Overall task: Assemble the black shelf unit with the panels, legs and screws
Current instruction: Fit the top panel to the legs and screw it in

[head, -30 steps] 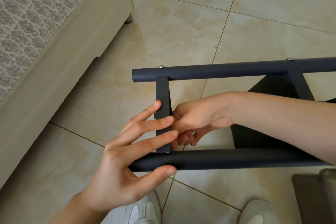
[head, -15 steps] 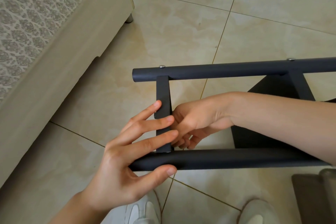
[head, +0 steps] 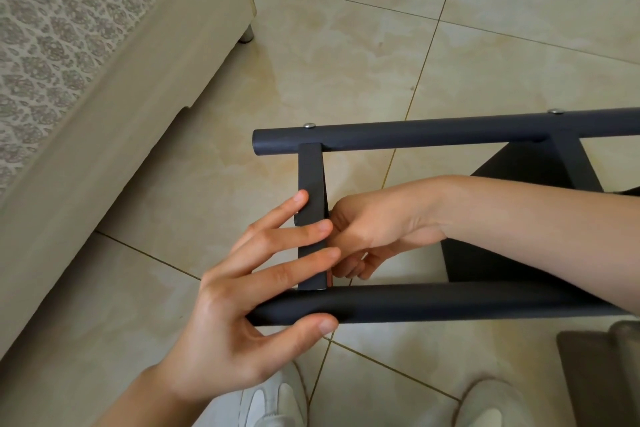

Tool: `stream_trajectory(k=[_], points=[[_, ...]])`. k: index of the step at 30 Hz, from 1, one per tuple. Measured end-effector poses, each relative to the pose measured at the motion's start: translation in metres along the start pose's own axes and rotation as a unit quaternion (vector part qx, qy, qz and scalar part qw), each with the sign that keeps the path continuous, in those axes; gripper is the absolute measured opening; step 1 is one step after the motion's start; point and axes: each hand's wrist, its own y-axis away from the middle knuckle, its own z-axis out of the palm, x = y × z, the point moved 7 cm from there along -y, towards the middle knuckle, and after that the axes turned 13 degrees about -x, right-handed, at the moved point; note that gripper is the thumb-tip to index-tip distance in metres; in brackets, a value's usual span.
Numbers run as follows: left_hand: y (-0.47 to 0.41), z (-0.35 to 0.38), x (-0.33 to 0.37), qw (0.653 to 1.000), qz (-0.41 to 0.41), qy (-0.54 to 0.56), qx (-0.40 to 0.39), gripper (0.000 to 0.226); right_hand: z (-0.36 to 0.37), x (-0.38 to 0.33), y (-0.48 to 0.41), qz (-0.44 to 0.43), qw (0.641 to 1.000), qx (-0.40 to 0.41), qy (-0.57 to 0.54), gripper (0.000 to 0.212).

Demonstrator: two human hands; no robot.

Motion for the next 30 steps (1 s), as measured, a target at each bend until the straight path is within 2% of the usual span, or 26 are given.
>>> stream_trajectory(k=[3, 4, 9, 14, 22, 26, 30], points=[[-0.0001, -0.0002, 0.0002, 1.0, -0.001, 0.0, 0.003, 0.044, 0.0019, -0.0012, 0.0014, -0.014, 0.999, -0.023, -0.039, 0.025], [0.0001, -0.0003, 0.0002, 1.0, -0.001, 0.0, 0.004, 0.044, 0.0026, -0.0001, 0.0005, -0.011, 0.999, -0.025, -0.036, 0.023], [0.0005, 0.0002, -0.0001, 1.0, 0.002, -0.001, 0.006, 0.046, 0.0003, 0.0044, -0.0016, 0.007, 1.0, -0.006, -0.023, 0.041], [0.0009, -0.0004, -0.0001, 1.0, 0.002, 0.0, 0.008, 0.044, 0.0029, 0.0001, 0.0002, -0.019, 0.998, -0.032, -0.056, 0.017], [0.0008, 0.0, -0.0003, 1.0, 0.004, 0.003, 0.012, 0.046, 0.0047, 0.0029, -0.0048, -0.023, 0.998, -0.033, -0.045, 0.041], [0.0001, 0.0017, -0.0019, 1.0, 0.005, 0.013, 0.011, 0.046, 0.0051, 0.0026, -0.0023, -0.024, 0.999, -0.026, -0.031, 0.016], [0.0016, 0.0012, -0.0022, 1.0, 0.006, 0.016, 0.015, 0.044, 0.0062, 0.0028, -0.0021, -0.037, 0.998, -0.027, -0.046, 0.008]])
